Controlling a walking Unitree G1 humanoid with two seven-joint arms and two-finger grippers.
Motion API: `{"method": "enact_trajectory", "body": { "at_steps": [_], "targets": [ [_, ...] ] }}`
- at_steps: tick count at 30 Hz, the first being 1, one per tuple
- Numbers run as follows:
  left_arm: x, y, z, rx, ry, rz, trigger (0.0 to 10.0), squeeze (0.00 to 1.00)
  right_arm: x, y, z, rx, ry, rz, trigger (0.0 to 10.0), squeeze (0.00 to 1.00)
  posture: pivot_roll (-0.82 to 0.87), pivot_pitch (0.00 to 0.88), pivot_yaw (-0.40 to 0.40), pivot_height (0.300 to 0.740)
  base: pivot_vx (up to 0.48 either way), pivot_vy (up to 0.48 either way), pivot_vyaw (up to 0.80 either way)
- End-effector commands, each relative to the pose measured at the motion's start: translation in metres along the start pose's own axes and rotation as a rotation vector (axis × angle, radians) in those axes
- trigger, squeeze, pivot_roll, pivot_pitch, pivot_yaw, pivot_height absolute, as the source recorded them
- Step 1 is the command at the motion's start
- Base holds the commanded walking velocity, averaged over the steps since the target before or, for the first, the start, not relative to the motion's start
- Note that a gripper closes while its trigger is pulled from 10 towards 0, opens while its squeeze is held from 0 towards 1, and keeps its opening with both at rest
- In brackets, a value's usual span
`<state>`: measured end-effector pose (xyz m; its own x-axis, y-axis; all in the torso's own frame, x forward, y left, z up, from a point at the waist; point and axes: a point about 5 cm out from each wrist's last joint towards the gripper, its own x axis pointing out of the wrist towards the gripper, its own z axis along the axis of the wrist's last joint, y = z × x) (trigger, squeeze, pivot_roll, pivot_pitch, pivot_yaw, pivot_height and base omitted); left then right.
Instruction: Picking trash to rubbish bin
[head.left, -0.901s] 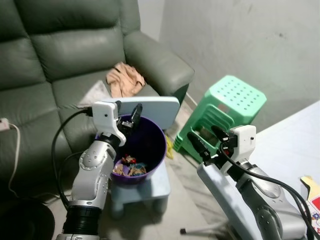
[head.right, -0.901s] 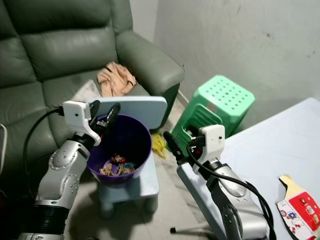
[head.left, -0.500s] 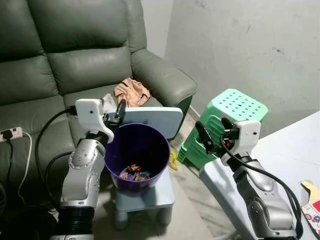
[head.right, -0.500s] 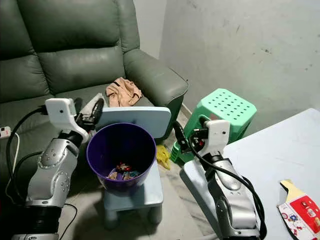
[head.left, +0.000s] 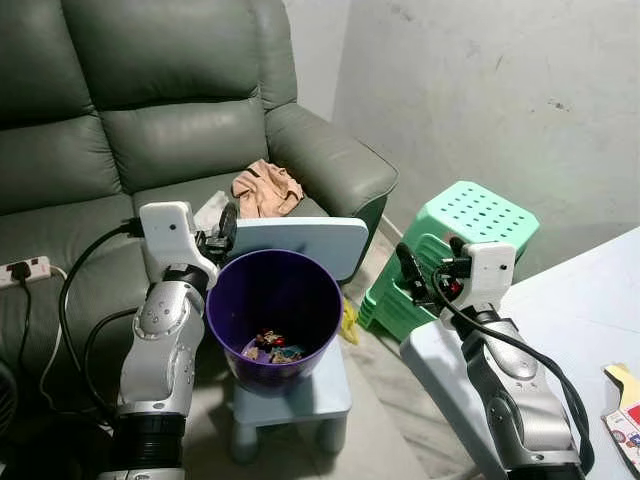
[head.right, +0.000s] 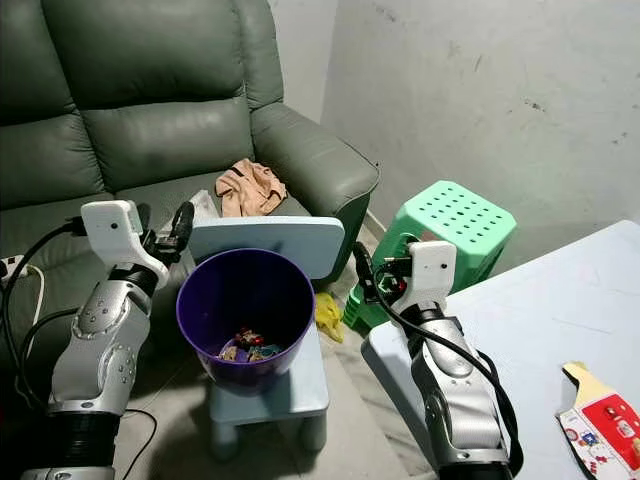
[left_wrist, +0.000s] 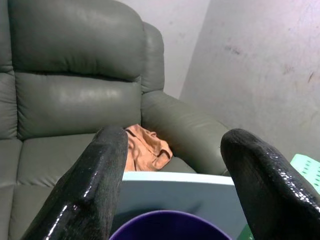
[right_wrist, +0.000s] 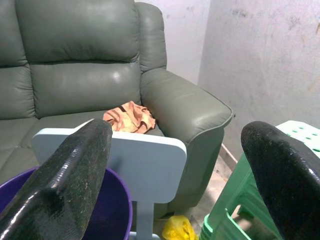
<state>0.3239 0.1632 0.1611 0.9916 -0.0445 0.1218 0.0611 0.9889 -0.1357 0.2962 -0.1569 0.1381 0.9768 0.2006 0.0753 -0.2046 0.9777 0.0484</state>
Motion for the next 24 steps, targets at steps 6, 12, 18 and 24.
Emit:
{"method": "enact_trajectory", "body": {
  "at_steps": [6,12,18,24],
  "targets": [
    [0.0064,-0.0088,-0.0006,-0.001,0.023,-0.031,10.0,0.0,0.0008,-0.0069,-0.0037,-0.01,0.008,-0.043,10.0,0.0,0.0,0.0,-0.074,0.74,0.0,0.0,-0.78],
    [0.0099,-0.0105,-0.0011,0.0,0.033,-0.038,10.0,0.0,0.0006,-0.0042,-0.0052,-0.005,0.006,-0.047,10.0,0.0,0.0,0.0,-0.068,0.74,0.0,0.386,-0.78],
    [0.0097,-0.0113,-0.0022,0.001,0.037,-0.037,10.0,0.0,-0.0004,-0.0042,-0.0072,-0.006,0.01,-0.049,10.0,0.0,0.0,0.0,-0.069,0.74,0.0,0.0,-0.78],
    [0.0093,-0.0126,-0.0022,-0.006,0.034,-0.038,10.0,0.0,-0.0008,-0.004,-0.0082,-0.012,0.015,-0.044,10.0,0.0,0.0,0.0,-0.071,0.74,0.0,0.0,-0.77]
  ]
}}
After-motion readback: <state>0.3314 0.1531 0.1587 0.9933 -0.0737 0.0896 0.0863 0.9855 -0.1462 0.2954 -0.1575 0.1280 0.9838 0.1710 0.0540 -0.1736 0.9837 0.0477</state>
